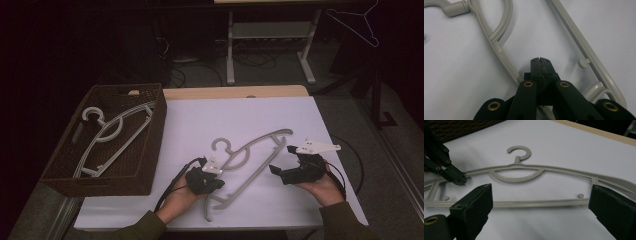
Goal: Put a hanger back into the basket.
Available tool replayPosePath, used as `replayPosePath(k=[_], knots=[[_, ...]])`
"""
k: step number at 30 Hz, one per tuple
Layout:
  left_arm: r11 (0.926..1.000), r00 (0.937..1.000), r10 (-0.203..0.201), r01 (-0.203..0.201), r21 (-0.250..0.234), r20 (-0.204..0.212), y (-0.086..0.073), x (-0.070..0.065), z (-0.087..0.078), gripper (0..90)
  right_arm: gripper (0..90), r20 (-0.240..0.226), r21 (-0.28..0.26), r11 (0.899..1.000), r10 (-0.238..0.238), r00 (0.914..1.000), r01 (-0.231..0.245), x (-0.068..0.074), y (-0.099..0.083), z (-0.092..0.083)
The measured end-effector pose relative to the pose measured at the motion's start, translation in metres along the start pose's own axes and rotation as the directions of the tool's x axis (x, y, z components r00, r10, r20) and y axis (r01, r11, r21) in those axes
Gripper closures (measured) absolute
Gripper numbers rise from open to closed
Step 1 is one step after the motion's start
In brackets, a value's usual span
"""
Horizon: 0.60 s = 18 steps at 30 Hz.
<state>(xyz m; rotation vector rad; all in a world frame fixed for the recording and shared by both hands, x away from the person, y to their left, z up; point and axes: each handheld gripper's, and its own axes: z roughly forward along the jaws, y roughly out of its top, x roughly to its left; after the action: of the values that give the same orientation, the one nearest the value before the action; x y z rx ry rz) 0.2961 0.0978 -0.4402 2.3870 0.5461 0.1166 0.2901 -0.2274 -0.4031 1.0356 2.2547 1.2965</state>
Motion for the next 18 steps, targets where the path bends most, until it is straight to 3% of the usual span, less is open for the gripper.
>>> replayPosePath(k=[9, 16, 18], knots=[[0.9985, 0.9955, -0.054, 0.055, 0.007, -0.079, -0.012, 0.028, -0.014, 90.0, 5.0, 0.003, -0.001, 1.000, 0.003, 1.0000, -0.003, 0.000, 0.000, 0.000], [0.9913, 0.9798, -0.130, 0.131, -0.003, -0.152, -0.024, 0.057, -0.028, 90.0, 5.0, -0.002, 0.001, 1.000, 0.005, 1.0000, -0.005, 0.001, -0.001, 0.000], [0.9863, 0.9753, -0.165, 0.164, -0.017, -0.147, -0.027, 0.061, -0.030, 90.0, 5.2, -0.002, 0.001, 1.000, 0.006, 1.0000, -0.006, 0.001, -0.001, 0.000]])
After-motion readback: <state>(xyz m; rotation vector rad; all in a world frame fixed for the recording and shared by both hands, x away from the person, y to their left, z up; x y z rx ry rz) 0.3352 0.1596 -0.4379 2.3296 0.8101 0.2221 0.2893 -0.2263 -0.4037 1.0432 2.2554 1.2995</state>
